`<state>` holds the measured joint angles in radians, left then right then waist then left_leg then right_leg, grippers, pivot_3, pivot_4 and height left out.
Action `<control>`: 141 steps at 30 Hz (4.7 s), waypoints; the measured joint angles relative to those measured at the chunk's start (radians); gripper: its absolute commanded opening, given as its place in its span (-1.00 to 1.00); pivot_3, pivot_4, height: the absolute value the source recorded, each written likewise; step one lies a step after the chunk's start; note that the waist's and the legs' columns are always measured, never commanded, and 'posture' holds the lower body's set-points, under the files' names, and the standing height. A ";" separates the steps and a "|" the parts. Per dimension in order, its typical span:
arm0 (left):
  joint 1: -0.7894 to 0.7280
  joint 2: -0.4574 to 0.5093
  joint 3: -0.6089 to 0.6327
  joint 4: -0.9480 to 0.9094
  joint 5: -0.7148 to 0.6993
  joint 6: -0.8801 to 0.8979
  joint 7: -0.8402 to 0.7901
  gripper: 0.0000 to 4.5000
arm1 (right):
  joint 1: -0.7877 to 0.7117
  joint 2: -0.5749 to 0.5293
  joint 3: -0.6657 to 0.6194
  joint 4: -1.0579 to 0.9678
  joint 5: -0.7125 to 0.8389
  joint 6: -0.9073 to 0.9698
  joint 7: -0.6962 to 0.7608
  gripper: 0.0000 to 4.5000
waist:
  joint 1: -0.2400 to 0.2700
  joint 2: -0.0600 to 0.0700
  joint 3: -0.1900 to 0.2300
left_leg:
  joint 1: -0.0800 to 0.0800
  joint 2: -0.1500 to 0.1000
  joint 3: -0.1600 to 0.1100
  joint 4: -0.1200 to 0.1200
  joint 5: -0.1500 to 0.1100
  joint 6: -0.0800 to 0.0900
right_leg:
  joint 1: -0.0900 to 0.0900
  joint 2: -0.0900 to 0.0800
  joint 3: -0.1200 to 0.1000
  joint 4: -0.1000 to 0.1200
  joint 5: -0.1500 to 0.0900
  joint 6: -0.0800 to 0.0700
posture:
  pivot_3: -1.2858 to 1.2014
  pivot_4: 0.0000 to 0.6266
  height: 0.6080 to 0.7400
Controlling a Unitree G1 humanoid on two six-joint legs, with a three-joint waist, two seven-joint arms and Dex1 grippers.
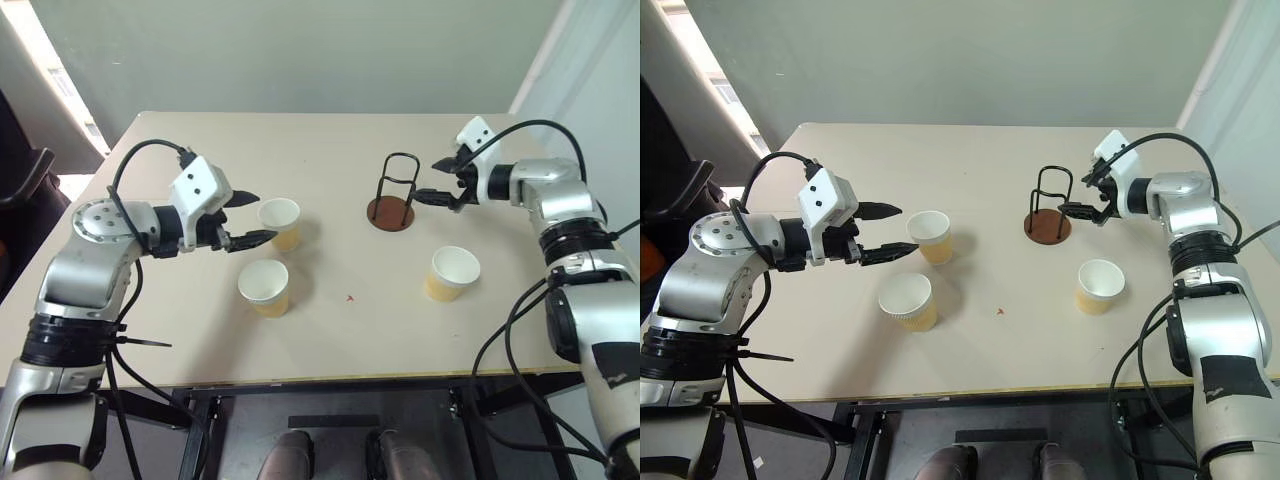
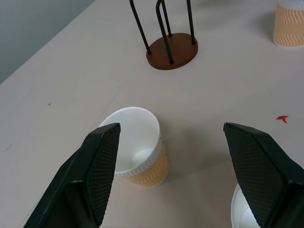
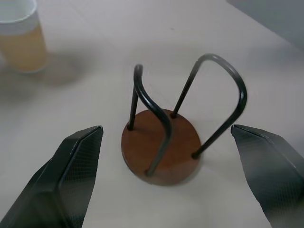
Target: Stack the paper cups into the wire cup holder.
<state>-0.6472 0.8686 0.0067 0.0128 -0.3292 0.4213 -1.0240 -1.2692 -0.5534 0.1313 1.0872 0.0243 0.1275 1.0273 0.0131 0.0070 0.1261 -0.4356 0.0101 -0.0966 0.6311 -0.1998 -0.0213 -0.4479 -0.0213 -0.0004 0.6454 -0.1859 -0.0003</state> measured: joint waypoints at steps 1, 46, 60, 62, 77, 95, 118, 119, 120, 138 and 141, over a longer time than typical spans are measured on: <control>0.000 -0.001 0.000 -0.007 -0.001 0.002 0.002 0.65 | -0.004 0.009 0.000 0.021 -0.006 -0.012 -0.009 1.00 | 0.000 0.000 0.000 | 0.000 0.000 0.000 0.000 0.000 0.000 | 0.000 0.000 0.000 0.000 0.000 0.000 | 0.03 -0.52 1.00; 0.205 0.149 0.109 -0.202 -0.171 0.095 -0.198 0.67 | 0.422 -0.091 0.092 -1.026 0.187 0.336 0.455 -0.98 | -0.004 0.000 0.000 | 0.002 0.003 0.001 0.001 0.006 -0.003 | 0.002 0.003 -0.001 0.001 -0.001 -0.012 | 0.03 -0.52 1.00; 0.190 0.138 0.089 -0.205 -0.181 0.113 -0.191 0.67 | 0.419 -0.052 0.161 -0.973 0.166 0.230 0.444 0.36 | -0.005 -0.001 0.000 | 0.001 0.003 0.001 0.001 0.008 -0.001 | 0.002 0.003 -0.001 0.000 0.001 -0.014 | 0.03 -0.52 1.00; 0.188 0.135 0.087 -0.205 -0.182 0.113 -0.191 0.67 | 0.418 -0.062 0.167 -0.973 0.156 0.213 0.446 0.67 | -0.004 -0.001 0.000 | 0.001 0.003 0.001 0.001 0.008 -0.001 | 0.002 0.003 -0.001 0.000 0.001 -0.013 | 0.03 -0.52 1.00; 0.139 0.051 0.022 -0.242 -0.218 0.146 -0.190 0.67 | 0.533 -0.508 0.028 -1.159 0.177 0.317 0.519 0.81 | -0.006 -0.003 -0.002 | 0.003 0.003 0.003 0.002 0.008 -0.002 | 0.005 0.003 0.002 -0.001 0.004 -0.003 | 0.03 -0.52 1.00; 0.220 -0.008 -0.035 -0.336 -0.101 0.136 -0.002 0.67 | 0.547 -0.378 0.166 -0.992 -0.010 0.224 0.373 0.24 | -0.002 -0.003 -0.002 | 0.012 0.003 0.003 0.001 0.004 0.004 | 0.016 0.003 0.002 -0.003 -0.001 0.000 | 0.03 -0.52 1.00; 0.252 -0.045 0.034 -0.346 -0.119 0.166 0.107 0.67 | 0.368 -0.372 0.038 -1.117 0.123 0.312 0.381 -1.00 | -0.006 -0.001 0.000 | 0.014 0.003 0.004 0.000 0.003 0.002 | 0.017 0.004 0.003 -0.003 -0.005 -0.008 | 0.03 -0.52 1.00; 0.252 -0.042 0.033 -0.339 -0.116 0.164 0.103 0.67 | 0.319 -0.345 0.015 -1.140 0.154 0.320 0.378 -1.00 | -0.007 -0.002 -0.001 | 0.016 0.004 0.003 0.000 0.003 0.001 | 0.018 0.005 0.003 -0.003 -0.006 -0.009 | 0.03 -0.52 1.00; 0.252 -0.041 0.032 -0.335 -0.113 0.162 0.100 0.67 | 0.291 -0.320 0.006 -1.161 0.181 0.331 0.375 -1.00 | -0.007 -0.003 -0.001 | 0.016 0.005 0.003 0.000 0.003 0.001 | 0.018 0.006 0.002 -0.003 -0.007 -0.009 | 0.03 -0.52 1.00; 0.295 -0.021 0.072 -0.365 -0.123 0.168 0.092 0.67 | 0.304 -0.200 0.172 -1.276 0.225 0.341 0.391 -1.00 | 0.005 -0.003 -0.001 | 0.014 0.005 0.001 0.001 0.000 -0.001 | 0.016 0.007 0.002 -0.002 -0.008 -0.011 | 0.03 -0.52 1.00; 0.297 -0.017 0.075 -0.368 -0.126 0.171 0.092 0.67 | 0.308 -0.194 0.198 -1.249 0.185 0.319 0.372 -1.00 | 0.005 -0.003 -0.001 | 0.015 0.005 0.001 0.001 0.001 -0.001 | 0.016 0.007 0.002 -0.001 -0.008 -0.011 | 0.03 -0.52 1.00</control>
<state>-0.3503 0.8520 0.0819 -0.3549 -0.4554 0.5921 -0.9316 -0.9608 -0.7479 0.3288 -0.1620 0.2090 0.4468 1.3993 0.0182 0.0038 0.1247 -0.4206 0.0154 -0.0960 0.6319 -0.1992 -0.0222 -0.4316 -0.0145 0.0018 0.6440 -0.1939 -0.0112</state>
